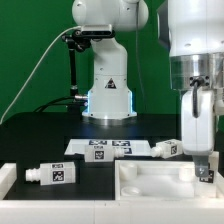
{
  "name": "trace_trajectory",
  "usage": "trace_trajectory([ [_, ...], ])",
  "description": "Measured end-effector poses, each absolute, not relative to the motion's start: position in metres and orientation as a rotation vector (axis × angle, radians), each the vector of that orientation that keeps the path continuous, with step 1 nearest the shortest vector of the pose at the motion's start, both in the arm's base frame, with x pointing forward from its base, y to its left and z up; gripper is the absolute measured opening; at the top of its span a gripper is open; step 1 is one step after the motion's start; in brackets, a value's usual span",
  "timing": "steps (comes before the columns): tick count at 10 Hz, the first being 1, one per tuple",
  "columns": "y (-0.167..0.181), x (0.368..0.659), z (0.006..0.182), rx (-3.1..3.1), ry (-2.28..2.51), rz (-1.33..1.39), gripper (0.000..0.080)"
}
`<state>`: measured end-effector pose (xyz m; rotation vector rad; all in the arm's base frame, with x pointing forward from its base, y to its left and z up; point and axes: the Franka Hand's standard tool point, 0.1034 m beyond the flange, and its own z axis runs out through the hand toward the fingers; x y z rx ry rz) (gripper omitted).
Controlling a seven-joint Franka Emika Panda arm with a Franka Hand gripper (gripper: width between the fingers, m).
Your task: Assemble one leg
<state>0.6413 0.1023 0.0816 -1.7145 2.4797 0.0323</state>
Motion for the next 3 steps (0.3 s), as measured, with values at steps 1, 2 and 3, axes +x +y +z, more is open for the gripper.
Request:
trace_trajectory([
  [1, 0.103, 0.645, 0.106, -1.730, 2.428, 0.024, 0.0636],
  [2, 0.106, 0.648, 0.124, -1.712, 2.410, 0.020, 0.0645],
  [3, 0.106, 0.648, 0.124, -1.716, 2.406, 0.017, 0.0645],
])
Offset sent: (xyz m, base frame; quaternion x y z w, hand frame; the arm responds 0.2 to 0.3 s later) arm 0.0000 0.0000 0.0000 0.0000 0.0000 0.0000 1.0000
